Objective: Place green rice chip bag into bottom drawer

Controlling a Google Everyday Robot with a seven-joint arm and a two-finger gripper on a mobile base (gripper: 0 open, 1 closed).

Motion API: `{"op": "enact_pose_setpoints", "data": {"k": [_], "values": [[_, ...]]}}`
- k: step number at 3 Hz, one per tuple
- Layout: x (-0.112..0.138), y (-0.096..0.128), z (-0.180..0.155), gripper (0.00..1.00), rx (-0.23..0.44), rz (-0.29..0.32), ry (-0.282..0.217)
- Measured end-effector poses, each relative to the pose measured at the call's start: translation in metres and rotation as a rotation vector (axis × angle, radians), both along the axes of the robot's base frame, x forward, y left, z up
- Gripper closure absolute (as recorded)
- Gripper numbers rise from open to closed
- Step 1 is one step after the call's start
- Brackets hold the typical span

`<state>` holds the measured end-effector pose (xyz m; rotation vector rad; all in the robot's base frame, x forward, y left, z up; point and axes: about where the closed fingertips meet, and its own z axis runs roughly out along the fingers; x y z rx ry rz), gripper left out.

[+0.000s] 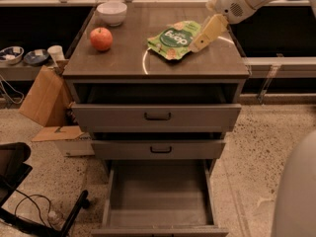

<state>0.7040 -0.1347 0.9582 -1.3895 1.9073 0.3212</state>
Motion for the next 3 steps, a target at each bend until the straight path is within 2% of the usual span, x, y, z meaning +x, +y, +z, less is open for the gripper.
{"op": "enact_pose_setpoints", "data": {"k": [2,3], "values": [[0.018,0.008,-0.007,0.00,-0.004,-0.011,-0.006],[0.056,0.012,-0.015,0.00,-0.002,-0.084,-0.018]]}}
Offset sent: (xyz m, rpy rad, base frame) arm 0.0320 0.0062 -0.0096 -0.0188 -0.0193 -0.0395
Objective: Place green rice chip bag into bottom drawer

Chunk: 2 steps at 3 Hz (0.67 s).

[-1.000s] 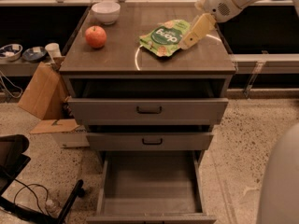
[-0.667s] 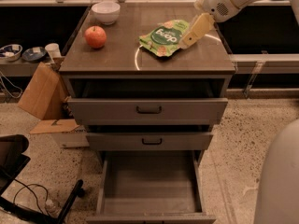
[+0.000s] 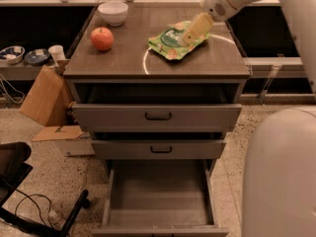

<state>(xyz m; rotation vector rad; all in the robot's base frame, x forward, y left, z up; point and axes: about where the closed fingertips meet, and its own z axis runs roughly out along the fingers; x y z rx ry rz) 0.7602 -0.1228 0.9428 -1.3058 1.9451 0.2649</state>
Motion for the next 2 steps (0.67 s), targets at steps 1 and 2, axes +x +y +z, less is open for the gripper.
{"op": "enact_pose_setpoints", "data": {"k": [1,2], "values": [[0.039,0.001,-0.004,0.00,0.009,-0.080,-0.011],[0.069,0.000,-0.015,0.00,0.011,-0.152,-0.008]]}}
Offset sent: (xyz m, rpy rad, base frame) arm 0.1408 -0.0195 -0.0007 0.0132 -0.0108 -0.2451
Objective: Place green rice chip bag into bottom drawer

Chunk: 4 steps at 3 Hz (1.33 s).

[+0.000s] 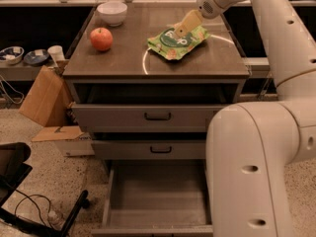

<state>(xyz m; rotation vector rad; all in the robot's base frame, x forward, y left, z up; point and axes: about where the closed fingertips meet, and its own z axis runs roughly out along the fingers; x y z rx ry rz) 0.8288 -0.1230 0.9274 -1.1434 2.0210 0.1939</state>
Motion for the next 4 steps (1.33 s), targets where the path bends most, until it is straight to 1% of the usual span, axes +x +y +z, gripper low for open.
{"op": "enact_pose_setpoints", "data": {"k": [1,2,3,4], "values": [[0.018,0.001,-0.025,0.00,0.060,-0.045,0.033],[0.029,0.013,-0.063,0.00,0.034,-0.048,0.084],[0.035,0.019,-0.102,0.18,-0.045,-0.055,0.144],[0.035,0.020,-0.096,0.42,-0.045,-0.055,0.144]]}}
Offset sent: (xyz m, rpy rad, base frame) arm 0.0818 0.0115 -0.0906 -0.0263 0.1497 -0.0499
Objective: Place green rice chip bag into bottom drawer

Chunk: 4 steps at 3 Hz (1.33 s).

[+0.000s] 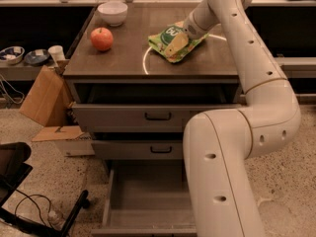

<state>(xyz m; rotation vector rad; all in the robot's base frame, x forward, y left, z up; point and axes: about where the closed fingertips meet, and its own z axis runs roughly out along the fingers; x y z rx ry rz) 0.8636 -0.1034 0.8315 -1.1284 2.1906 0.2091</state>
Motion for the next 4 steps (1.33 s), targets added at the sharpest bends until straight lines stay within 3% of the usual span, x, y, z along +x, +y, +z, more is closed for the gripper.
{"op": "enact_pose_setpoints", "data": {"k": [2,3,4], "values": [[-0.003,0.001,0.005,0.89,0.000,0.000,-0.001],[-0.013,-0.020,0.036,1.00,0.019,0.001,-0.045],[-0.040,-0.071,0.099,1.00,0.029,-0.037,-0.122]]}}
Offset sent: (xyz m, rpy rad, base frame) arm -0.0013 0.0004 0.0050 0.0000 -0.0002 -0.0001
